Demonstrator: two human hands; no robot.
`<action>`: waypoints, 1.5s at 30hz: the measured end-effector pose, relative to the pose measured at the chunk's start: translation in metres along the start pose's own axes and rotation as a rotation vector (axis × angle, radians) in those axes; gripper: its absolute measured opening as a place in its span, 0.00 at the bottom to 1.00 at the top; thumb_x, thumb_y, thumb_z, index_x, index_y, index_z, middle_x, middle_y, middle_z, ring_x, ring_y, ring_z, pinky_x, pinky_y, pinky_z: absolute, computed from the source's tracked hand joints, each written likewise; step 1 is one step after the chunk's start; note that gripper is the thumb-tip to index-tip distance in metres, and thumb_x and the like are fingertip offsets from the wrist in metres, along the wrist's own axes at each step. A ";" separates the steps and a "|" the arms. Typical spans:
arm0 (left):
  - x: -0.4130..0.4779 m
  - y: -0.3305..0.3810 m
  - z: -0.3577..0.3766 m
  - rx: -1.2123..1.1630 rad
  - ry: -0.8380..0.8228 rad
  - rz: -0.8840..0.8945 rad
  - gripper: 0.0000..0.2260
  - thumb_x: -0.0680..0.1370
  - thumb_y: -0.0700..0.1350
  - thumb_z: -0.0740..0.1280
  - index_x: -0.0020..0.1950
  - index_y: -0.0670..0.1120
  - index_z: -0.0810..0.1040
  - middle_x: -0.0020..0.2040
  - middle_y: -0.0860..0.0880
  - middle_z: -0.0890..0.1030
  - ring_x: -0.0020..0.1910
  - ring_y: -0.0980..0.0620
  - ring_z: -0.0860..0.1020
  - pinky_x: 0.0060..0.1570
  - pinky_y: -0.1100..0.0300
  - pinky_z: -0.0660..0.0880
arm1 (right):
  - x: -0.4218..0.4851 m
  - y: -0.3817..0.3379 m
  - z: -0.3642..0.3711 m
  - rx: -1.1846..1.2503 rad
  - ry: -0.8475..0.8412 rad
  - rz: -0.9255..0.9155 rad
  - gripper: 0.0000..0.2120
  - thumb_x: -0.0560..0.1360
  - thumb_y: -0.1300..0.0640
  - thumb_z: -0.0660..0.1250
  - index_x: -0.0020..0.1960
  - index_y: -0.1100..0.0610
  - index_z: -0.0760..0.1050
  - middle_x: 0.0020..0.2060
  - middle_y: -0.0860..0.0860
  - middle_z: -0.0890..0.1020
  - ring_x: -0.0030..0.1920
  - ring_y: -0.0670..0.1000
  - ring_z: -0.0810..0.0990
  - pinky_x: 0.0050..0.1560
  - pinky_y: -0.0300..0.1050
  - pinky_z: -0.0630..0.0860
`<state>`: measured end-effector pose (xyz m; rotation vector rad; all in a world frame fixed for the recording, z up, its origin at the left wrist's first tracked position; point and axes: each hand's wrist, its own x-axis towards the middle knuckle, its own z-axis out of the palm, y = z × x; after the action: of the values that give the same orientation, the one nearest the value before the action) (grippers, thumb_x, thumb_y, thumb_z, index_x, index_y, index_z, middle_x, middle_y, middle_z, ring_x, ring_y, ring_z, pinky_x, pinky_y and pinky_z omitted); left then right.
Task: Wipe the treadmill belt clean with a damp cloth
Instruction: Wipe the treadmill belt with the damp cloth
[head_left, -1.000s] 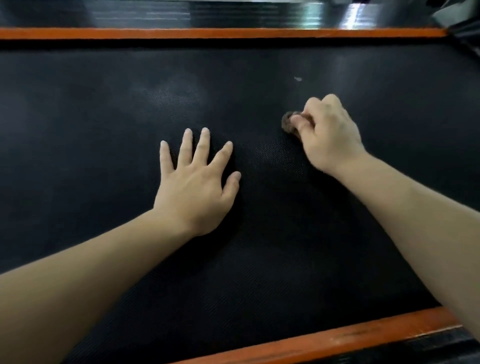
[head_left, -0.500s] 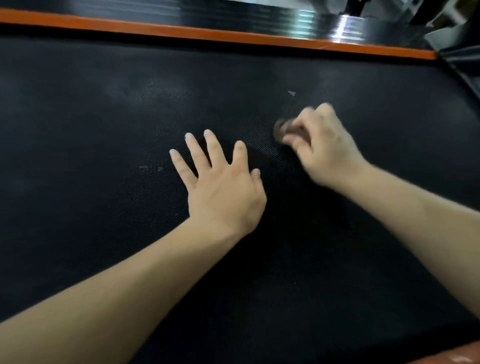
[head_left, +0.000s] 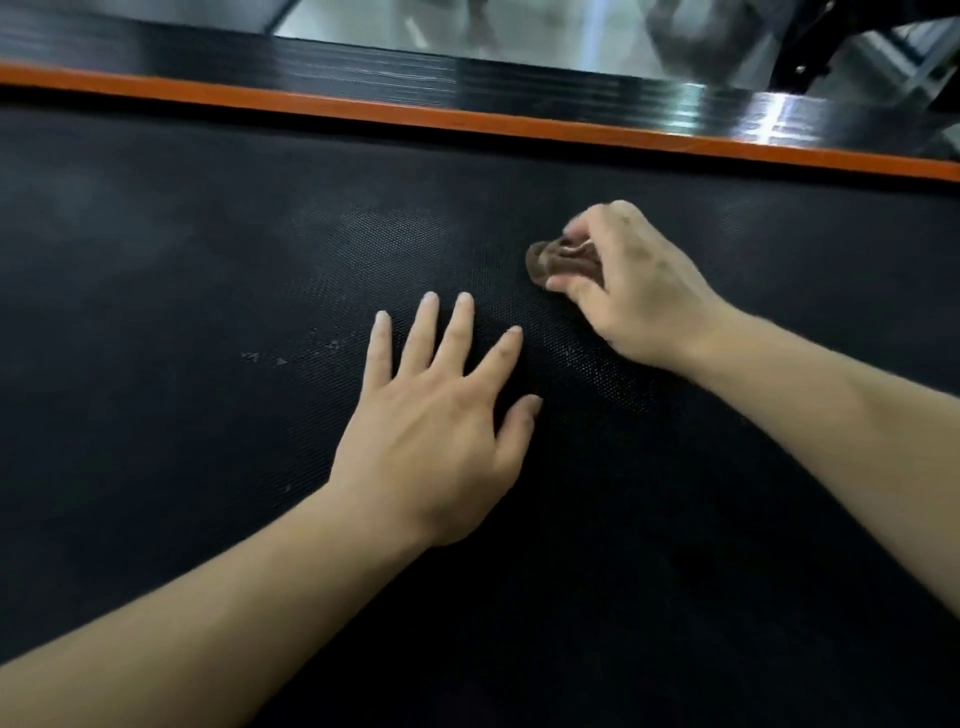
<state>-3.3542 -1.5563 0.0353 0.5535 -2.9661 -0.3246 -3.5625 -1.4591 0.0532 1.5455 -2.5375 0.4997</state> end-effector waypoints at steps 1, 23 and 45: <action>0.000 0.000 0.000 0.006 -0.005 0.006 0.31 0.79 0.66 0.44 0.82 0.58 0.55 0.83 0.45 0.51 0.82 0.44 0.44 0.78 0.40 0.41 | 0.006 0.008 -0.004 -0.025 0.004 -0.017 0.18 0.77 0.47 0.69 0.62 0.56 0.73 0.55 0.54 0.74 0.55 0.56 0.76 0.57 0.52 0.73; 0.020 0.046 0.008 0.050 -0.067 -0.183 0.33 0.78 0.69 0.46 0.70 0.46 0.62 0.80 0.31 0.47 0.79 0.31 0.39 0.74 0.30 0.38 | 0.026 0.002 0.011 0.125 0.053 0.073 0.16 0.76 0.49 0.70 0.61 0.53 0.81 0.50 0.57 0.78 0.53 0.59 0.78 0.57 0.53 0.74; 0.020 0.044 0.013 0.055 -0.022 -0.109 0.35 0.78 0.69 0.45 0.82 0.56 0.48 0.81 0.34 0.43 0.80 0.36 0.37 0.74 0.31 0.36 | 0.029 0.038 -0.004 -0.044 0.062 0.211 0.16 0.77 0.43 0.67 0.52 0.55 0.77 0.50 0.54 0.73 0.46 0.53 0.73 0.48 0.48 0.71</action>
<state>-3.3893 -1.5211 0.0336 0.7250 -2.9802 -0.2606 -3.6096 -1.4657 0.0570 1.2354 -2.6583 0.5036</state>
